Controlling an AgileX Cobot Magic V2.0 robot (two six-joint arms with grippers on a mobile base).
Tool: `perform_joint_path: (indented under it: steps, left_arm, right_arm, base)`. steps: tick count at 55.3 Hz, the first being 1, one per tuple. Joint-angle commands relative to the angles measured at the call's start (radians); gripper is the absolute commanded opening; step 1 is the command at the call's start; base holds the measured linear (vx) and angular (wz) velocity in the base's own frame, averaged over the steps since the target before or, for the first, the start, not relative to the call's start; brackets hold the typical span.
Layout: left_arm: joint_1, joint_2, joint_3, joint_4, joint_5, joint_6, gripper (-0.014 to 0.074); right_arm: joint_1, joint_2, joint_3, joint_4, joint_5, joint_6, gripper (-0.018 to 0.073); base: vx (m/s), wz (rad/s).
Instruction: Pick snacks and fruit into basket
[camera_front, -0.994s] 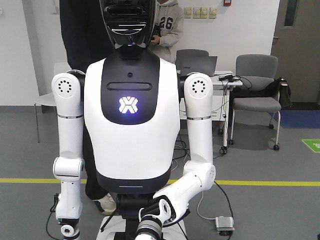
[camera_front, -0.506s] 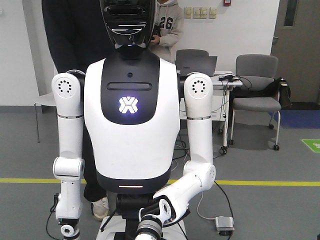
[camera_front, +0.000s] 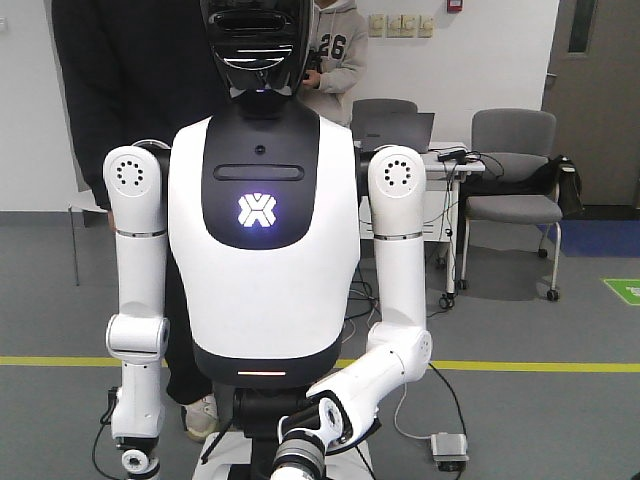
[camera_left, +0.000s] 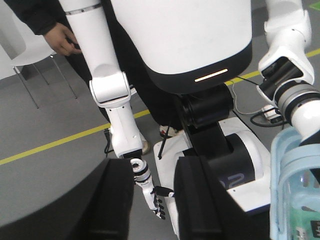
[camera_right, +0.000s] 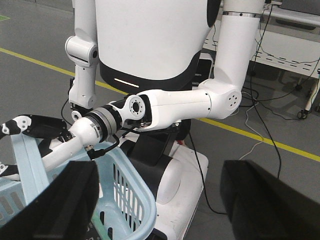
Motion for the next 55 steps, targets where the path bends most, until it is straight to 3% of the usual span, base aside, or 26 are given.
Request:
perform_joint_path:
  steps: [1, 17, 24, 28, 31, 35, 38, 43, 47, 55]
  left_arm:
    - [0.003, -0.015, -0.031, -0.026, 0.002, -0.01, 0.0322]
    - [0.003, -0.015, -0.03, -0.025, 0.027, -0.013, 0.0323]
    - [0.003, -0.016, -0.011, 0.001, 0.018, -0.051, 0.0326]
    - [0.003, -0.016, 0.011, 0.178, 0.081, -0.209, 0.0329]
    - [0.003, -0.016, 0.017, 0.336, 0.137, -0.412, 0.033]
    - [0.003, -0.016, 0.017, 0.64, 0.184, -0.77, 0.033]
    - [0.007, -0.016, 0.017, 0.81, 0.195, -0.986, 0.033]
    - [0.041, -0.016, 0.017, 1.045, 0.23, -1.248, 0.033]
    - [0.092, -0.016, 0.017, 1.166, 0.269, -1.353, 0.033]
    - [0.232, -0.016, 0.017, 1.182, 0.326, -1.379, 0.033]
  right_arm:
    - [-0.006, 0.0, -0.029, 0.001, -0.064, -0.012, 0.0556]
    - [-0.006, 0.0, -0.029, 0.001, -0.064, -0.012, 0.0549]
    - [-0.006, 0.0, -0.029, 0.001, -0.064, -0.012, 0.0547]
    - [-0.006, 0.0, -0.029, 0.001, -0.064, -0.012, 0.0547]
    - [-0.006, 0.0, -0.029, 0.001, -0.064, -0.012, 0.0547]
    - [-0.006, 0.0, -0.029, 0.001, -0.064, -0.012, 0.0547]
    - [-0.006, 0.0, -0.029, 0.001, -0.064, -0.012, 0.0547]
    - [-0.006, 0.0, -0.029, 0.001, -0.064, -0.012, 0.0547]
    - [-0.006, 0.0, -0.029, 0.001, -0.064, -0.012, 0.0547]
    - [-0.006, 0.0, -0.029, 0.001, -0.064, -0.012, 0.0547]
  base:
    - [0.0, 0.0]
    - [0.0, 0.0]
    - [0.0, 0.0]
    - [0.0, 0.0]
    - [0.0, 0.0]
    - [0.0, 0.0]
    - [0.0, 0.0]
    - [0.0, 0.0]
    - [0.0, 0.0]
    - [0.0, 0.0]
